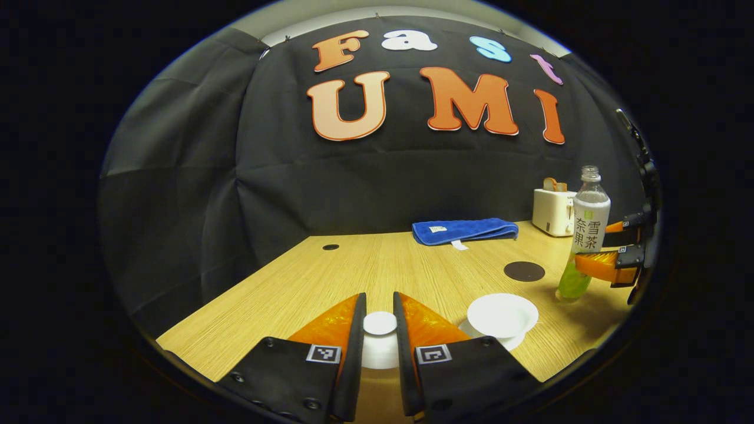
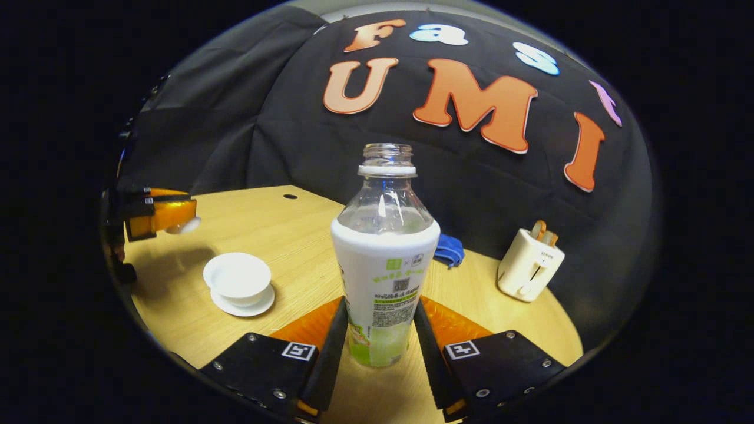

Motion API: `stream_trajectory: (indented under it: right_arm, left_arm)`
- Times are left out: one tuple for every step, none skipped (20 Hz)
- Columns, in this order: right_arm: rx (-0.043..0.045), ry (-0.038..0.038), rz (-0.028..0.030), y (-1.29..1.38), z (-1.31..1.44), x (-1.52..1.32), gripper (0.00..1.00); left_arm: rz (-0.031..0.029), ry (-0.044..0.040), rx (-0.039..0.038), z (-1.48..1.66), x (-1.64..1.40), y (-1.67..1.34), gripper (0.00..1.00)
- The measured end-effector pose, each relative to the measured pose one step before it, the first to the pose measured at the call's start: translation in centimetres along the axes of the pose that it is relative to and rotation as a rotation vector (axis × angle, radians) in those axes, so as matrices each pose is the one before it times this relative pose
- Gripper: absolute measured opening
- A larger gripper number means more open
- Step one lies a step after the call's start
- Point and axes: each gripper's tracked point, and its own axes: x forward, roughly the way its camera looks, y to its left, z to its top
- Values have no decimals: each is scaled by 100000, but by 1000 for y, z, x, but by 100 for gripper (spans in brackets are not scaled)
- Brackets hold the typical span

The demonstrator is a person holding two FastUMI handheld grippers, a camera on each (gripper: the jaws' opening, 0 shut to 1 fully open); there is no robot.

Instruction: Open the teacup lid with one hand, grasp the water bottle and pour water into the teacup with the other hand; after pouring, place the water bottle on the coaster and then close the teacup lid.

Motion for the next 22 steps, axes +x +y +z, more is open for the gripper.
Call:
stream_trajectory:
  right_arm:
    - [-5359,-907,-1902,-431,372,70,65]
    - [-6569,-1278,-2259,-390,398,140,65]
    - [-6481,-955,-2112,-205,292,164,65]
    - [-6462,-314,-1442,-181,98,284,65]
    - [-5799,10,-680,58,-32,235,65]
    - [-4512,-127,-546,17,102,210,64]
    - [-3845,-53,-187,93,22,79,67]
    - [-3364,50,275,244,122,95,65]
    - [-2868,112,302,292,-106,365,65]
    - [-3218,10,448,248,31,113,64]
    - [-3716,-371,-201,-80,227,175,65]
    - [-4538,-408,-619,5,191,180,65]
    - [-4642,-454,-859,13,159,129,65]
    - [-4376,-311,-279,94,249,64,65]
    - [-3536,631,402,283,109,103,64]
    - [-2801,-184,417,-118,1,-286,64]
    - [-3155,-1165,330,130,354,-22,64]
    - [-3624,-1151,193,235,300,-90,64]
    - [-3715,-849,-222,160,318,-65,64]
    - [-3581,-856,-259,210,259,-29,64]
    - [-3226,-917,-65,89,174,-97,64]
    - [-2724,-778,115,84,161,79,67]
  left_arm:
    - [633,-178,-194,33,-11,349,32]
    - [345,-83,-278,7,-101,297,32]
    - [374,129,-94,-59,-2,282,32]
    - [365,-154,-146,75,-75,185,32]
    - [227,160,-27,-94,55,294,32]
    - [591,-156,-56,11,33,260,32]
    - [482,-166,-146,48,10,152,32]
    - [336,-59,12,-88,-165,234,32]
    - [363,11,156,-40,-73,147,32]
    - [281,-148,329,42,-40,193,32]
    - [470,37,361,46,-7,232,32]
    - [376,-170,172,-17,-130,209,32]
    - [333,198,-10,-55,4,221,32]
    - [289,80,-371,-46,-109,248,32]
    - [249,329,-471,-151,-92,200,31]
    - [190,227,-483,-219,137,216,32]
    - [30,130,-103,-104,-84,21,30]
    - [276,125,53,-79,-44,219,32]
    - [-148,13,110,88,46,112,32]
    - [228,-15,-52,27,-25,153,32]
    - [-147,-66,-98,78,-17,131,32]
    - [67,-54,-190,101,-22,119,32]
